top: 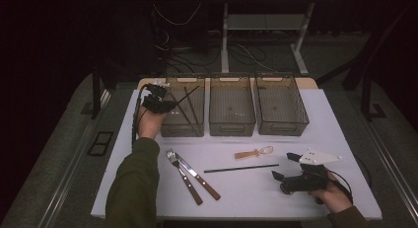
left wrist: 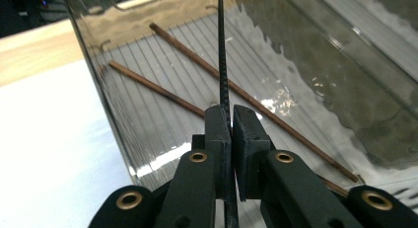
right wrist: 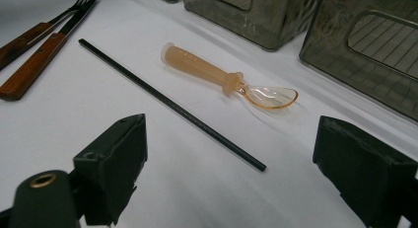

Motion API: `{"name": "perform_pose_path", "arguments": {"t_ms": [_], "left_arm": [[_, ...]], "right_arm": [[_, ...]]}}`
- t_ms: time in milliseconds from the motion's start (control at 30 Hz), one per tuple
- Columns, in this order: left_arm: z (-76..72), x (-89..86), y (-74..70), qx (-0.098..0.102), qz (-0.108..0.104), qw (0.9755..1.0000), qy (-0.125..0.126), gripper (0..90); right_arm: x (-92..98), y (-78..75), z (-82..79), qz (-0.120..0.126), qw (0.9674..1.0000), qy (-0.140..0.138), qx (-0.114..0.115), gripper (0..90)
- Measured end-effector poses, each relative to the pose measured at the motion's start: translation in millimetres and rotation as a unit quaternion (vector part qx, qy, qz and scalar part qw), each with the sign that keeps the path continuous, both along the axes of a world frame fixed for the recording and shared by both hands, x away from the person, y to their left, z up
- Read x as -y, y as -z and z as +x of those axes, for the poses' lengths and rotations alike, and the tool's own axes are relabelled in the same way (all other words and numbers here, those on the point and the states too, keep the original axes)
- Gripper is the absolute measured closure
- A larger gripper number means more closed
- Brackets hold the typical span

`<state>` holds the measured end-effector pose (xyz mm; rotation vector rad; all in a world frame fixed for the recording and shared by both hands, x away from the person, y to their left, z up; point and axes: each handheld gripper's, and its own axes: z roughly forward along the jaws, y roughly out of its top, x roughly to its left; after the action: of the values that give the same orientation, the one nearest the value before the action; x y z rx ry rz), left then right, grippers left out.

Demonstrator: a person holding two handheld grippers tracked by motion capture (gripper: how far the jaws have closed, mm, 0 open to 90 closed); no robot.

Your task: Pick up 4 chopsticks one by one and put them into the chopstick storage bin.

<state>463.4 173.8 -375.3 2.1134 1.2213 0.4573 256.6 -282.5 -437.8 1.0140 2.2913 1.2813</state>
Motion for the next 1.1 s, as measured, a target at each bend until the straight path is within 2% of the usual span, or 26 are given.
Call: {"name": "perform_pose_path", "arguments": {"t_ms": [133, 300, 367, 467, 533, 633, 700, 800, 900, 1100], "left_arm": [[3.1, 3.8, 6.4, -0.015, 0.016, 0.9997, 0.004, 85.2], [4.4, 5.5, 11.0, -0.027, 0.017, 0.9994, 0.013, 85.1], [3.6, 5.7, 11.1, -0.017, 0.019, 0.9997, 0.006, 83.7], [2.8, 4.9, 9.2, -0.005, 0.017, 0.9998, 0.009, 68.9], [0.4, 4.3, 6.5, 0.006, 0.008, 0.9998, 0.018, 59.7], [-5.8, 4.4, 1.3, 0.027, -0.009, 0.9987, 0.043, 53.4], [-11.1, 4.4, -2.0, 0.037, -0.023, 0.9972, 0.061, 48.5], [-19.9, 4.9, -5.2, 0.04, -0.045, 0.9946, 0.085, 41.0], [-30.7, 4.8, -5.9, 0.043, -0.062, 0.9909, 0.111, 38.3], [-54.6, 12.6, -6.7, 0.059, -0.07, 0.9835, 0.156, 31.0]], "right_arm": [[-0.1, -0.4, -0.4, 0.001, 1.0, 0.001, -0.001, 13.5], [-0.1, -0.5, -0.4, 0.001, 1.0, 0.0, -0.001, 13.5], [-0.3, -0.6, -0.5, 0.0, 1.0, 0.0, -0.001, 13.4], [-0.5, -0.5, -0.6, 0.001, 1.0, 0.0, 0.0, 13.4], [-0.3, -0.6, -0.6, 0.001, 1.0, 0.0, -0.001, 13.4], [-0.1, -0.7, -0.8, 0.001, 1.0, 0.001, -0.001, 13.5], [-0.2, -0.9, -0.9, 0.001, 1.0, 0.001, 0.0, 13.4], [-0.7, -0.8, -1.0, 0.001, 1.0, 0.001, -0.001, 13.5], [-1.1, -0.6, -0.8, 0.0, 1.0, -0.001, 0.0, 13.5], [-1.5, -0.2, -0.7, 0.0, 1.0, 0.0, -0.001, 13.5]]}}
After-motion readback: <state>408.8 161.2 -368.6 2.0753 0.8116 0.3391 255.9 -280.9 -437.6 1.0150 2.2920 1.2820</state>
